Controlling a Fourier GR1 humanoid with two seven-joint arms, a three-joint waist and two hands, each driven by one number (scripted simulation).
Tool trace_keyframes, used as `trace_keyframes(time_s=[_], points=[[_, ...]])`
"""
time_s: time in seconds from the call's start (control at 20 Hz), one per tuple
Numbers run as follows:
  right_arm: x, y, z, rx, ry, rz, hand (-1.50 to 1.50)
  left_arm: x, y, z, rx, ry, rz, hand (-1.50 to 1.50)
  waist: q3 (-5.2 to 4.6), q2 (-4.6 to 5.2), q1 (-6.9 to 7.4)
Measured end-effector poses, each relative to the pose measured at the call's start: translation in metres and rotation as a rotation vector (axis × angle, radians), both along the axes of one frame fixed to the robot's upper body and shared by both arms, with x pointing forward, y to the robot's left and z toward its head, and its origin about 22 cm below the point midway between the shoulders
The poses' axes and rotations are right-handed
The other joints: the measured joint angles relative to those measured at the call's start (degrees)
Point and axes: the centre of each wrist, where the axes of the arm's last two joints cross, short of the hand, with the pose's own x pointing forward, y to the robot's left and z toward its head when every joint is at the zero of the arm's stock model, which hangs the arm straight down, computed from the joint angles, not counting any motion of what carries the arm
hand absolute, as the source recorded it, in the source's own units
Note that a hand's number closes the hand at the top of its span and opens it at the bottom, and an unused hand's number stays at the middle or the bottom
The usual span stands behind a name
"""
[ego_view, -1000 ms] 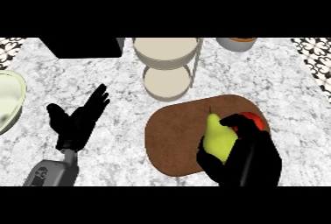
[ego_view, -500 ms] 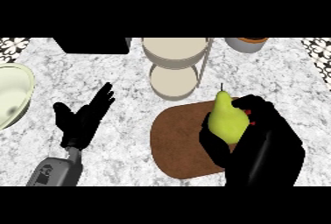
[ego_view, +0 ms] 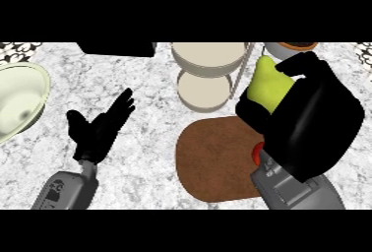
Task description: Pick the pear from the cutting board and place it in the tiered basket
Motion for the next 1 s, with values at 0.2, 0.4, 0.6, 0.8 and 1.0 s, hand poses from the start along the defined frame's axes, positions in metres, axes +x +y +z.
trace_keyframes(time_s=[0.2,0.4,0.6,0.8,1.0], points=[[0.029,-0.001,0.027,0.033,-0.004,-0.035,1.50,0.002,-0.005,-0.001,0.002,0.001,-0.016,0.00,0.05,0.24,0.61],[0.059,0.004,0.051,0.061,0.015,-0.051,1.50,0.005,-0.009,-0.001,0.001,-0.004,-0.027,0.00,0.10,0.49,0.89],[0.089,0.010,0.061,0.077,0.059,-0.058,1.50,0.006,-0.013,-0.001,-0.002,-0.011,-0.034,0.00,0.16,0.73,1.19],[0.116,0.008,0.062,0.110,0.095,-0.067,1.50,0.007,-0.013,-0.001,-0.004,-0.015,-0.040,0.00,0.21,1.04,1.42],[0.129,-0.003,0.062,0.201,0.044,-0.037,-1.50,0.008,-0.012,-0.001,-0.002,-0.026,-0.042,0.00,0.30,1.40,1.94]])
